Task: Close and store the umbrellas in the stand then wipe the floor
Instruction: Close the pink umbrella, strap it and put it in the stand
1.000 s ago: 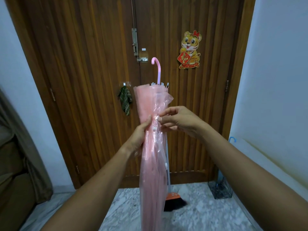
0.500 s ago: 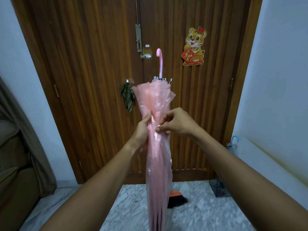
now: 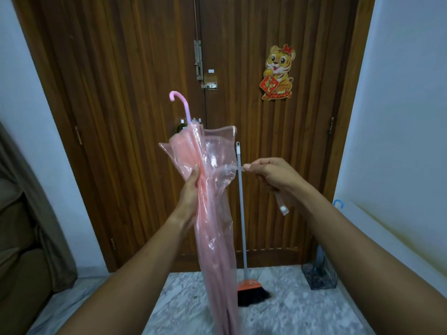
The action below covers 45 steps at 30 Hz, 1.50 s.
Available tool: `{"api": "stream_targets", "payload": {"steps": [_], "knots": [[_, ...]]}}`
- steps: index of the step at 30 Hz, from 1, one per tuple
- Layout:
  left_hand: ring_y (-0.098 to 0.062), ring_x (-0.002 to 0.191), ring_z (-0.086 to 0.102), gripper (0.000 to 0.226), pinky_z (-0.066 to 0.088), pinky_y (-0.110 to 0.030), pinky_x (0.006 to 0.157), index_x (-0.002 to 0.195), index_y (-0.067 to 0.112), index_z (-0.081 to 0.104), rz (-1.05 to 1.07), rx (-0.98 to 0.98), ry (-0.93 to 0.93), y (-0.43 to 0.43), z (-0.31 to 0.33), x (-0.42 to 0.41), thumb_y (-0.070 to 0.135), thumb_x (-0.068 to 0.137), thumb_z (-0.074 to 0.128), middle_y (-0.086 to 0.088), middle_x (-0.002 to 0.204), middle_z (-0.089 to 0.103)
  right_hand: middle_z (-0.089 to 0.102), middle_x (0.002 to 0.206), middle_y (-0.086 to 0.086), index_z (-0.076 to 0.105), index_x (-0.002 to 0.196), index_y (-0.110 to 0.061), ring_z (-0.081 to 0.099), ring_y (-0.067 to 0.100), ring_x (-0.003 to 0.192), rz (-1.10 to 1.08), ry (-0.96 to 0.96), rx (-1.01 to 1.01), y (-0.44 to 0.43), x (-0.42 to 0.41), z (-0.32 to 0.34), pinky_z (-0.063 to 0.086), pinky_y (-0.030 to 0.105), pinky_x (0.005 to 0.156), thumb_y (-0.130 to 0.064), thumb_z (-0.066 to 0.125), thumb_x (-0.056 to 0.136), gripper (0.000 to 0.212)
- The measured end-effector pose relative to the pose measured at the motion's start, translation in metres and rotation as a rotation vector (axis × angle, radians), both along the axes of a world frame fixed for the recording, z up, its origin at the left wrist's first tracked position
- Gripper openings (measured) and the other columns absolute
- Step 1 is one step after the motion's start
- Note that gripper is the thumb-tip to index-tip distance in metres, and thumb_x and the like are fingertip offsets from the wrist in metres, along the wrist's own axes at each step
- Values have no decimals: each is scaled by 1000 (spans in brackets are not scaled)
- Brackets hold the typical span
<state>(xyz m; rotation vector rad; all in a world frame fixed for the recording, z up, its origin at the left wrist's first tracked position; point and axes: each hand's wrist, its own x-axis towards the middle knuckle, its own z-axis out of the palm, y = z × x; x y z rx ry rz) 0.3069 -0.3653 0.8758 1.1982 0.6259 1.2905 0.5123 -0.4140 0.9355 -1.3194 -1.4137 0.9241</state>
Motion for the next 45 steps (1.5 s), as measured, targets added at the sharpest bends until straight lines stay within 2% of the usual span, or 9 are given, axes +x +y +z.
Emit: {"api": "stream_targets", "payload": {"steps": [5, 10, 16, 23, 28, 33, 39, 42, 45], "knots": [[-24, 103, 71, 50, 59, -39, 84, 127, 23, 61, -73, 33, 72, -15, 7, 11, 57, 92, 50, -5, 109, 74, 59, 54, -15, 75, 96, -9, 41, 6, 54, 60, 90, -25, 6, -11, -9, 34, 23, 52, -36, 77, 85, 29], [-19, 84, 73, 106, 60, -30, 71, 125, 6, 59, -232, -49, -73, -16, 9, 7, 51, 36, 96, -6, 93, 75, 44, 59, -6, 74, 74, -24, 33, 7, 52, 152, 180, -58, 14, -7, -17, 26, 22, 48, -43, 82, 78, 21], [-28, 77, 61, 90, 58, -39, 65, 129, -9, 49, -509, -97, -41, -21, 14, 17, 33, 60, 89, -15, 92, 63, 71, 106, 18, 66, 119, 0, 69, 25, 90, 386, 396, -85, 19, -15, -12, 57, 38, 81, -21, 76, 83, 43], [-33, 71, 67, 55, 56, -50, 78, 116, -8, 56, -637, -71, 45, -21, 22, 14, 41, 91, 60, -24, 88, 64, 68, 96, 13, 58, 91, -4, 72, 20, 81, 434, 526, -20, 10, -27, 2, 63, 34, 71, -8, 71, 82, 16], [-31, 104, 69, 52, 55, -48, 94, 131, 10, 61, -337, -118, 146, -24, 14, 8, 49, 97, 54, -15, 116, 70, 63, 81, 16, 57, 72, -2, 67, 21, 74, 5, 82, 227, 12, -32, 11, 61, 31, 66, -2, 78, 81, 23], [-10, 86, 72, 38, 54, -16, 65, 115, 14, 68, 337, -28, 307, -22, -1, 24, 44, 93, 63, 2, 97, 75, 67, 67, 8, 62, 69, -6, 72, 23, 71, -252, -115, 272, 20, -42, 1, 62, 46, 76, -13, 83, 78, 24], [-10, 120, 59, 49, 49, -30, 100, 138, 22, 53, -69, 266, 362, -27, 5, 41, 40, 92, 57, 2, 129, 63, 72, 76, 7, 67, 75, -6, 75, 21, 73, -312, -26, 215, 25, -45, -2, 64, 44, 71, -15, 82, 80, 18], [-15, 113, 64, 67, 54, -37, 98, 133, 18, 54, -70, 256, 571, -17, 4, 31, 13, 72, 82, -4, 123, 65, 73, 81, 10, 66, 74, -2, 74, 21, 76, -121, -14, 151, 17, -39, 10, 61, 31, 65, -14, 83, 80, 21], [-28, 86, 70, 41, 60, -47, 83, 107, 0, 66, 9, 105, 493, -15, -2, 27, -4, 67, 73, -17, 94, 69, 73, 80, 8, 63, 66, -10, 74, 17, 81, 96, 3, 66, 10, -33, 20, 61, 30, 73, -12, 85, 77, 24]]}}
